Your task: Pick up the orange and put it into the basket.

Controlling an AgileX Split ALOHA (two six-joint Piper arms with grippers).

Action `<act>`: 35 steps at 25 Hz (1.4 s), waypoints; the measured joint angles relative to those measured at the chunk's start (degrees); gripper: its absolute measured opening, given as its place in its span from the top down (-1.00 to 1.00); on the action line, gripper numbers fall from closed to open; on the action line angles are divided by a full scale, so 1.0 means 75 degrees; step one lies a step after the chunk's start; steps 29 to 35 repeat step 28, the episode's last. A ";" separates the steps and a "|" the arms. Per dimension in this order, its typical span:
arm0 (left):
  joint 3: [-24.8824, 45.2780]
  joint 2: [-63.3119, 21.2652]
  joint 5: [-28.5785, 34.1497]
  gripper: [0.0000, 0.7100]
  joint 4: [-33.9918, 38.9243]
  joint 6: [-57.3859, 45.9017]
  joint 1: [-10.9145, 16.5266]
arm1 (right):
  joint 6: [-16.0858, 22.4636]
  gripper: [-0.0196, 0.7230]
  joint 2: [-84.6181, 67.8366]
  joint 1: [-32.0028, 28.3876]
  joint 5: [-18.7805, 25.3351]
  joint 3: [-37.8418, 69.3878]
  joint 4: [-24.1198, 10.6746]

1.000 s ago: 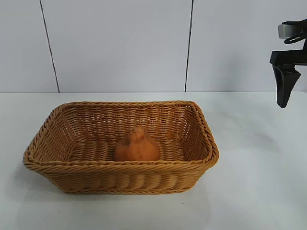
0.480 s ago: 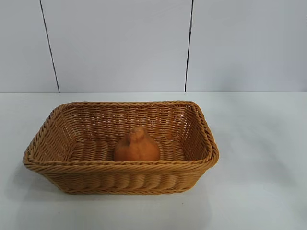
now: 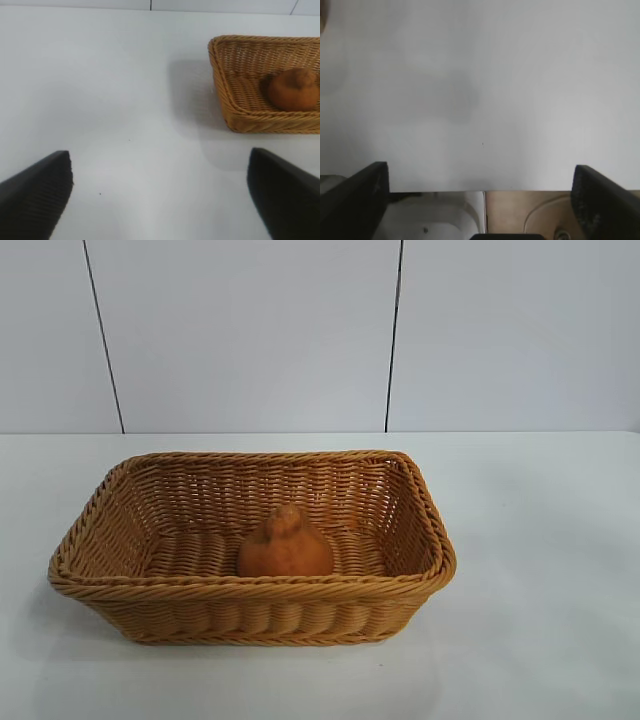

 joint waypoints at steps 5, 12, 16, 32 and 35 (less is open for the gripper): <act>0.0000 0.0000 0.0008 -0.89 -0.0005 0.0000 0.0000 | -0.0046 -0.89 -0.2083 0.0000 -0.0271 0.1074 0.0013; 0.0000 0.0000 0.0008 -0.89 0.0002 0.0000 0.0000 | -0.0147 -0.89 -0.4225 0.0000 -0.0559 0.1379 0.0013; 0.0000 0.0000 0.0008 -0.89 0.0002 0.0000 0.0000 | -0.0147 -0.89 -0.5054 0.0000 -0.0566 0.1379 0.0013; 0.0000 0.0000 0.0008 -0.89 0.0002 0.0000 0.0000 | -0.0149 -0.89 -0.6358 0.0000 -0.0566 0.1379 -0.0068; 0.0000 0.0000 0.0008 -0.89 0.0002 0.0000 0.0000 | -0.0149 -0.89 -0.6358 0.0000 -0.0566 0.1379 -0.0068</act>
